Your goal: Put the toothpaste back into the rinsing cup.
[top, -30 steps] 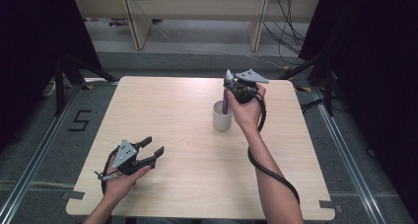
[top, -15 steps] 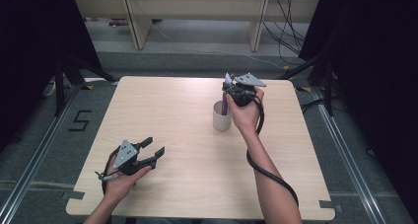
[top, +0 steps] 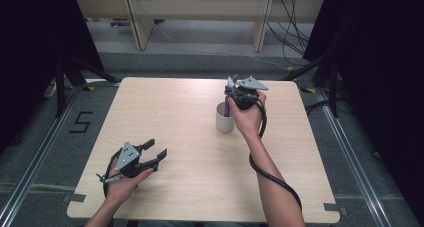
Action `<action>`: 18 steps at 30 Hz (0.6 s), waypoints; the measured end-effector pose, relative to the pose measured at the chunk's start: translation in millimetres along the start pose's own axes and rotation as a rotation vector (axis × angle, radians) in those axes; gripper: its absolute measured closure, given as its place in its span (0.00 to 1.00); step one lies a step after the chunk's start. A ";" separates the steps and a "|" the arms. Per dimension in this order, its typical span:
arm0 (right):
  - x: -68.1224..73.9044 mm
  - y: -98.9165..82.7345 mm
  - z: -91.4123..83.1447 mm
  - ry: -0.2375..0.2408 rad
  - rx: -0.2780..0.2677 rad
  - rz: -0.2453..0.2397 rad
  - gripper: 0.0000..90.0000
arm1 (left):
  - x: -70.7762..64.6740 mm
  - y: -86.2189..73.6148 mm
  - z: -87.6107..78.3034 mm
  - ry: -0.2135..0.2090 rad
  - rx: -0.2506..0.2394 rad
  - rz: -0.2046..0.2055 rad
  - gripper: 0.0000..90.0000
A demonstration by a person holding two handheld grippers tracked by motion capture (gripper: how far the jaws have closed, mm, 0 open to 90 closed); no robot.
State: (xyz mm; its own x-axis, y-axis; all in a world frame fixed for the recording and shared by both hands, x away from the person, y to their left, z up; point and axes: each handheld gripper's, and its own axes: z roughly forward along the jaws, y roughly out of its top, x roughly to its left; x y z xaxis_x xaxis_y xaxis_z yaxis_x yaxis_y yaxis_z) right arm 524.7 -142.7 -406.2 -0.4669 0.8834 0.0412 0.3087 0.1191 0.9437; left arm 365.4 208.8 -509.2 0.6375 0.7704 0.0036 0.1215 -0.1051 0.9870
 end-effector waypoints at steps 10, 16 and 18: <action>0.4 -4.3 2.4 -0.014 -0.006 -0.022 0.88 | -0.4 -0.2 0.2 -0.001 0.001 0.000 0.42; -0.7 -7.6 4.0 -0.007 0.003 -0.032 0.88 | -0.6 0.1 -0.5 0.008 0.020 0.006 0.42; -0.3 -8.5 3.8 -0.012 0.007 -0.025 0.88 | -0.6 0.0 -0.3 0.006 0.020 0.007 0.42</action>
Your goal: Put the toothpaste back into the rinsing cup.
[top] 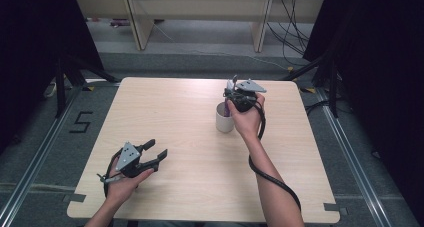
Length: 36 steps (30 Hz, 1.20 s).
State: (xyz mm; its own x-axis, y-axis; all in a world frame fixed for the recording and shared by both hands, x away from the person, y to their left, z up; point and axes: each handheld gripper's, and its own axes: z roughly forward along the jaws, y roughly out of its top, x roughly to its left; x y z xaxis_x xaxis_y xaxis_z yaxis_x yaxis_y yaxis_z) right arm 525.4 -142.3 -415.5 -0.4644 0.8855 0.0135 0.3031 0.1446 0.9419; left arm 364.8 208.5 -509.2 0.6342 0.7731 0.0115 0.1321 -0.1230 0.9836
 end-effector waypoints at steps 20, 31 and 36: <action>2.7 -1.7 -3.9 0.008 0.024 -0.004 0.86 | -0.8 -1.4 1.4 -0.002 -0.007 -0.023 0.42; 1.9 -1.9 -6.9 -0.005 0.033 -0.008 0.83 | -0.8 -1.1 1.3 -0.002 -0.005 -0.022 0.42; 2.3 -1.4 -7.0 -0.002 0.036 0.000 0.82 | 0.3 -0.5 0.3 0.001 0.003 -0.005 0.42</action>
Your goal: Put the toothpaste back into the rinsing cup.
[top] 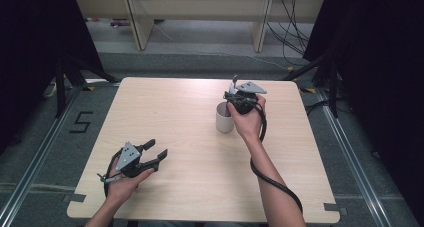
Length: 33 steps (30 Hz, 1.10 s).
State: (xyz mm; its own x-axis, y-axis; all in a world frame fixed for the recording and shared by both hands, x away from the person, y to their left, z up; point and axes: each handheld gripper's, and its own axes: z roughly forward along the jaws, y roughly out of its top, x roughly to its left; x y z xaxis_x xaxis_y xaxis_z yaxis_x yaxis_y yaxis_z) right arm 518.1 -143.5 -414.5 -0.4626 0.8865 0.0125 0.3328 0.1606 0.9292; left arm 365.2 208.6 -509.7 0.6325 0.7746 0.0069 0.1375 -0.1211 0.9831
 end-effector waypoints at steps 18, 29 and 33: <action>0.8 3.5 -3.0 -0.013 0.003 0.000 0.61 | 1.2 0.4 -1.0 0.006 -0.001 0.000 0.42; -3.6 4.1 -13.2 -0.010 0.014 -0.026 0.48 | 1.0 0.5 -1.3 0.009 -0.001 -0.001 0.41; -6.0 2.9 -18.5 -0.024 0.015 -0.026 0.45 | 1.7 0.3 -0.8 0.010 -0.006 0.001 0.41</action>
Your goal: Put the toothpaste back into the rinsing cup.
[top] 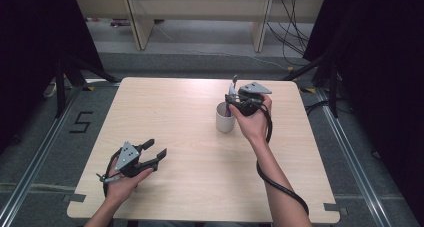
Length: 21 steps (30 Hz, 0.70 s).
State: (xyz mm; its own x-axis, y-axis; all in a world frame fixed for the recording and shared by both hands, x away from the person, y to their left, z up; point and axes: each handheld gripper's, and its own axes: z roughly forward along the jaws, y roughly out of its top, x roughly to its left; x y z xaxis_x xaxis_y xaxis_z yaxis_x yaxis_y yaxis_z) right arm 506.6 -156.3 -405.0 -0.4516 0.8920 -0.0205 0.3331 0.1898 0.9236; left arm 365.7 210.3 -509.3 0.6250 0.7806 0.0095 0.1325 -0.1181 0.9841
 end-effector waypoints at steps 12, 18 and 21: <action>-3.0 -4.2 -13.5 0.029 0.025 0.015 0.42 | 1.1 -0.6 0.3 -0.007 -0.014 0.001 0.41; -9.8 -9.9 -28.0 0.026 0.050 0.014 0.41 | 0.5 -0.9 -0.9 0.005 0.009 -0.005 0.41; -12.5 -13.9 -34.7 0.023 0.044 0.014 0.41 | 0.8 -1.2 -0.9 0.007 0.013 -0.003 0.41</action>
State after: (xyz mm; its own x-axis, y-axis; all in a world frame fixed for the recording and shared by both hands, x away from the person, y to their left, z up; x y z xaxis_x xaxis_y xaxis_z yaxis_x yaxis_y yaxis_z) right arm 478.9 -184.4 -404.3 -0.4655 0.8850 0.0015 0.3754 0.1959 0.9059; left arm 365.3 211.6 -510.3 0.6192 0.7852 0.0083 0.1440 -0.1239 0.9818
